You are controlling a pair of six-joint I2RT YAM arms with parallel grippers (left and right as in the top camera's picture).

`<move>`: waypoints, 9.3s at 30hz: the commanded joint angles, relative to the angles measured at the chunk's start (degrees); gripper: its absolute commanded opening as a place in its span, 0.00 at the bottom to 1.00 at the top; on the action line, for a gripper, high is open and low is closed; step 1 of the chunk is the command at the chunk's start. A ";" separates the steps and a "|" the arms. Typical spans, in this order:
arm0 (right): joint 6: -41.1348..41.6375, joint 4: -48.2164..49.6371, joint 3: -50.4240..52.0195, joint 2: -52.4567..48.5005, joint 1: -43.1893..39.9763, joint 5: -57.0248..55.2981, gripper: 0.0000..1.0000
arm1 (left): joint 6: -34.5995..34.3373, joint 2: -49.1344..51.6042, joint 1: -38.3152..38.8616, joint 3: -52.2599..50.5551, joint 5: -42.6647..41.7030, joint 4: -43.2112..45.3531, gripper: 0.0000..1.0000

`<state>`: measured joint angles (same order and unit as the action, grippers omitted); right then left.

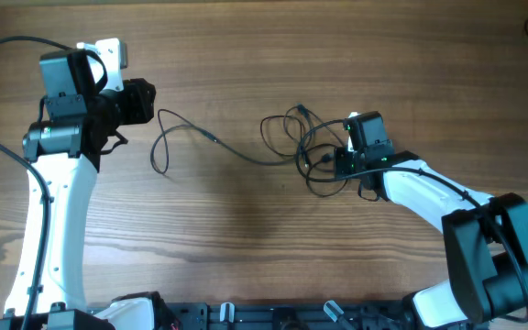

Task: Untangle cables

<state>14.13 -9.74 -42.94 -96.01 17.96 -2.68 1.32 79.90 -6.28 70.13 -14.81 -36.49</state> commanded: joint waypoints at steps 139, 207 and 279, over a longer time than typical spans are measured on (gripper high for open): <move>1.57 -45.13 -52.54 17.70 -10.25 30.58 0.04 | 34.42 24.35 30.21 1.14 -34.58 14.05 1.00; 1.53 -42.84 -50.80 -10.21 -11.17 -2.29 0.04 | 20.70 -8.85 -2.62 1.14 -33.75 0.59 0.60; -10.12 -27.19 -52.19 -24.17 -6.93 5.95 0.96 | 20.50 -4.72 -2.45 1.14 -32.02 -5.84 0.68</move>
<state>4.62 -37.32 -93.93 -119.15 11.18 2.39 21.91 74.91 -9.04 70.67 -46.94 -42.24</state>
